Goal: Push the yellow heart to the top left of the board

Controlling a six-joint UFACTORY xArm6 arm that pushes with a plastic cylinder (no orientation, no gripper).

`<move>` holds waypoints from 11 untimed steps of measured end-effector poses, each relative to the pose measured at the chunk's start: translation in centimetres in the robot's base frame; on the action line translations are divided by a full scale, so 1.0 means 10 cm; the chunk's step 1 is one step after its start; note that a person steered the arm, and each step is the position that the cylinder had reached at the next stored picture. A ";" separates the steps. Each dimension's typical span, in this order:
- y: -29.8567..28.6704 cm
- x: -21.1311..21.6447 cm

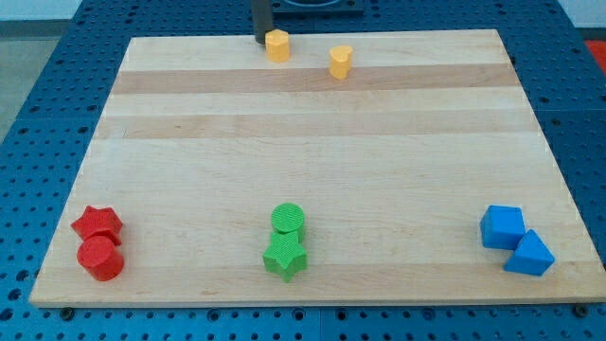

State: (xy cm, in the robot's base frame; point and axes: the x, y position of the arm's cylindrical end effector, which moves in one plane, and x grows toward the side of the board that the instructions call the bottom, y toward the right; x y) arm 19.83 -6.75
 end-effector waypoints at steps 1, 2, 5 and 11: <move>0.13 0.08; -0.20 0.09; -0.08 1.44; 1.65 0.83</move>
State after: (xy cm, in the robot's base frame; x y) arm 28.09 9.71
